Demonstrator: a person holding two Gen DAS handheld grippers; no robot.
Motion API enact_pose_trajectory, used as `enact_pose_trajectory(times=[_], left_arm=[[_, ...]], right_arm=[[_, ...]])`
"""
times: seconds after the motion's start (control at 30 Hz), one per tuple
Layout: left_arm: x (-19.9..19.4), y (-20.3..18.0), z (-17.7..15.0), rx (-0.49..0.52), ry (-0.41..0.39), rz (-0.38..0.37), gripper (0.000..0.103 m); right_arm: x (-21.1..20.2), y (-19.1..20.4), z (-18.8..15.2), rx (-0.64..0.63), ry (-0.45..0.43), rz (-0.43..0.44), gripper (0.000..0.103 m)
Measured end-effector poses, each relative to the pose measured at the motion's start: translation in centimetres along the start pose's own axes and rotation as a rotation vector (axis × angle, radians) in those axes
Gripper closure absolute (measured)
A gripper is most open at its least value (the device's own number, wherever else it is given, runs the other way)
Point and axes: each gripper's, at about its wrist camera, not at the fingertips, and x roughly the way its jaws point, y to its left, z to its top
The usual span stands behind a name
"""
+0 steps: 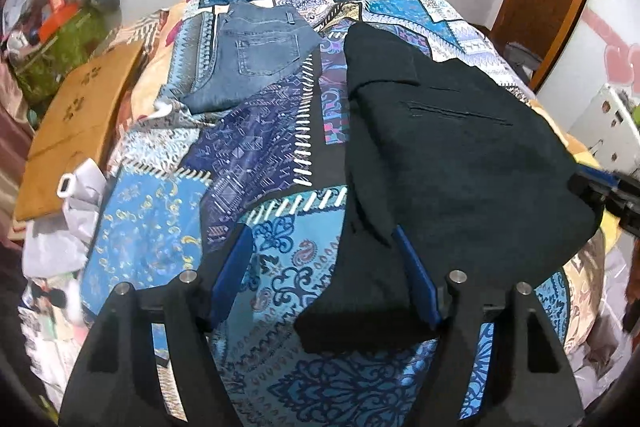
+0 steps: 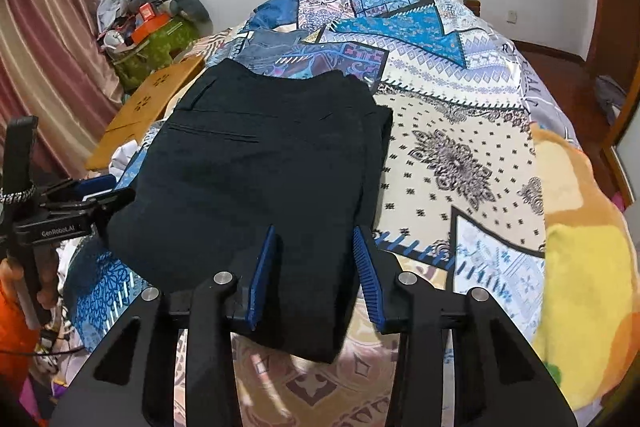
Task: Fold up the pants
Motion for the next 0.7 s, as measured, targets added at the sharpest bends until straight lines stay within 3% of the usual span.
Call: enact_pose_trajectory(times=[0.17,0.4,0.57,0.7], left_arm=[[-1.1,-0.1,2.4,0.044,-0.022,0.045,0.030],[-1.0,0.6,7.9,-0.003,-0.072,-0.018,0.026],[1.2,-0.1,11.2,0.015,-0.068,-0.026,0.026],[4.0,-0.8,12.6,0.026,-0.018,-0.055,0.026]], right_arm=[[-1.6,-0.1,1.5,-0.045,-0.048,-0.018,0.067],[-0.2,-1.3,5.2,-0.051,-0.078,-0.001,0.065],[2.7,-2.0,7.7,-0.058,-0.047,0.031,0.065],[6.4,-2.1,9.4,-0.070,0.023,0.078,0.065]])
